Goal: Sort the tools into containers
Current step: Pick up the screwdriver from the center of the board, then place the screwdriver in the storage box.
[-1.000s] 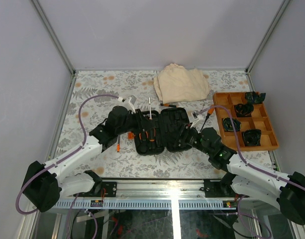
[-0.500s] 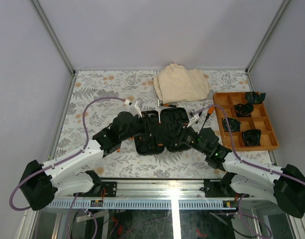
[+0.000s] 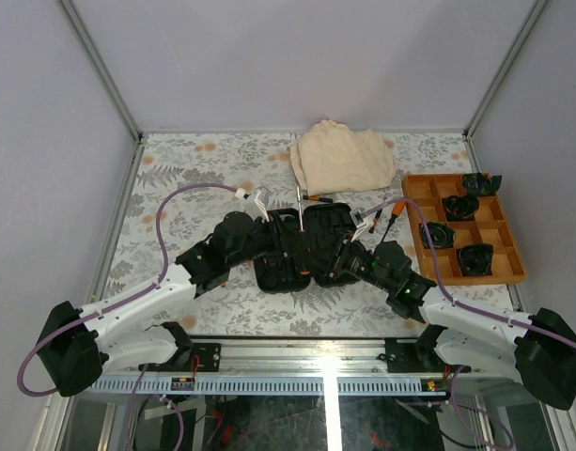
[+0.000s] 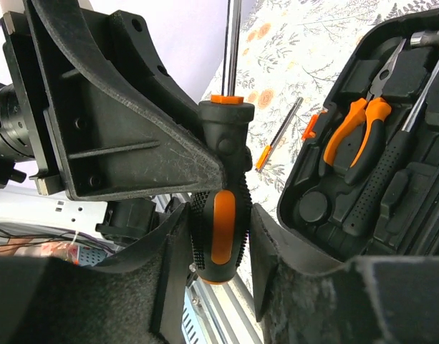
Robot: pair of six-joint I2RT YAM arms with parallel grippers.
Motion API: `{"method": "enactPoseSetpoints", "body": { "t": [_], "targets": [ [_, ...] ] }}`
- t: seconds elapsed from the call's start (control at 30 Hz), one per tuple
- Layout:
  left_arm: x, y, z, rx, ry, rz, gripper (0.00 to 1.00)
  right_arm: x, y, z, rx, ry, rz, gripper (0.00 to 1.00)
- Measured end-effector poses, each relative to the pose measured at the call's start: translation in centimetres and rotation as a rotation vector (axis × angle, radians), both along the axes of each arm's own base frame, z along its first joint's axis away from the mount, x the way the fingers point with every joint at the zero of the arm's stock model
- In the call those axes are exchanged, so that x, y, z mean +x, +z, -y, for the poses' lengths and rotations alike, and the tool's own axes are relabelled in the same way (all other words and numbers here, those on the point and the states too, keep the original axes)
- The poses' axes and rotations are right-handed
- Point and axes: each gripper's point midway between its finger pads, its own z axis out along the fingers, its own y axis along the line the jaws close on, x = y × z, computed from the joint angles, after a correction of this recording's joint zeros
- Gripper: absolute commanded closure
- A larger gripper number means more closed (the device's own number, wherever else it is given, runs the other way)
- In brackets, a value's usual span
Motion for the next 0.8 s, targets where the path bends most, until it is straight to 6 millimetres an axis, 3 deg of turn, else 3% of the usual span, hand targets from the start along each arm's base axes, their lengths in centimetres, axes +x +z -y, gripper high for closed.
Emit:
{"method": "enactPoseSetpoints", "body": {
  "t": [0.1,0.2,0.63,0.8],
  "targets": [
    [0.0,0.0,0.0,0.001,0.002,0.0,0.65,0.0,0.0,0.1,-0.004,-0.007,-0.003,0.71],
    [0.0,0.0,-0.1,0.003,0.005,0.005,0.52,0.0,-0.1,0.5,-0.017,-0.021,-0.004,0.75],
    [0.4,-0.7,-3.1,0.111,0.095,0.013,0.45,1.4,-3.9,4.0,-0.231,-0.197,-0.085,0.89],
    [3.5,-1.6,-7.7,0.227,0.239,-0.05,0.44,2.1,-5.4,5.5,-0.405,-0.257,-0.134,0.85]
  ]
}}
